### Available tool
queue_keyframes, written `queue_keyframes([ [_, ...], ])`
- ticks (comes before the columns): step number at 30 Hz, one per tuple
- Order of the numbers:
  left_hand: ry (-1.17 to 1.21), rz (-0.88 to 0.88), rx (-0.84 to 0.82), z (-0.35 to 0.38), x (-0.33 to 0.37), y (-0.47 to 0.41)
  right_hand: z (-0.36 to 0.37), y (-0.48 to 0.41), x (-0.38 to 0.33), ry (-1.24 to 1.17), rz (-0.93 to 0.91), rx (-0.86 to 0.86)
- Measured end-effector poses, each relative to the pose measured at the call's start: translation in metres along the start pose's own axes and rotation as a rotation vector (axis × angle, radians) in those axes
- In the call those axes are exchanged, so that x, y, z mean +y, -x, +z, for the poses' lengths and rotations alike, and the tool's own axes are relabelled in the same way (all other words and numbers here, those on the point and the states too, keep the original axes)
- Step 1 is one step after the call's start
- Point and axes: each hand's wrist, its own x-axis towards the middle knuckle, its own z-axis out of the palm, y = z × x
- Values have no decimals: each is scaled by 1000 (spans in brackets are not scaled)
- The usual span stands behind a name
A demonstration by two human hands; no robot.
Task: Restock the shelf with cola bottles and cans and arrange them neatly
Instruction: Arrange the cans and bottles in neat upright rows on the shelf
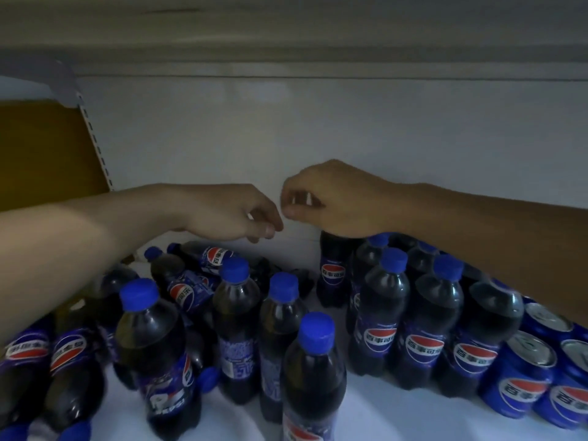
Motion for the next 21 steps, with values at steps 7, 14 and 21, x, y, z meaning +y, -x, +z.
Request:
queue_keyframes([
  [7,41,-32,-64,2,7,35,14,32,-49,-213,-115,-367],
  [14,42,-46,-93,7,16,43,9,32,-31,-29,-8,-282],
  [21,326,13,58,24,47,11,-29,11,-10,-52,191,74],
])
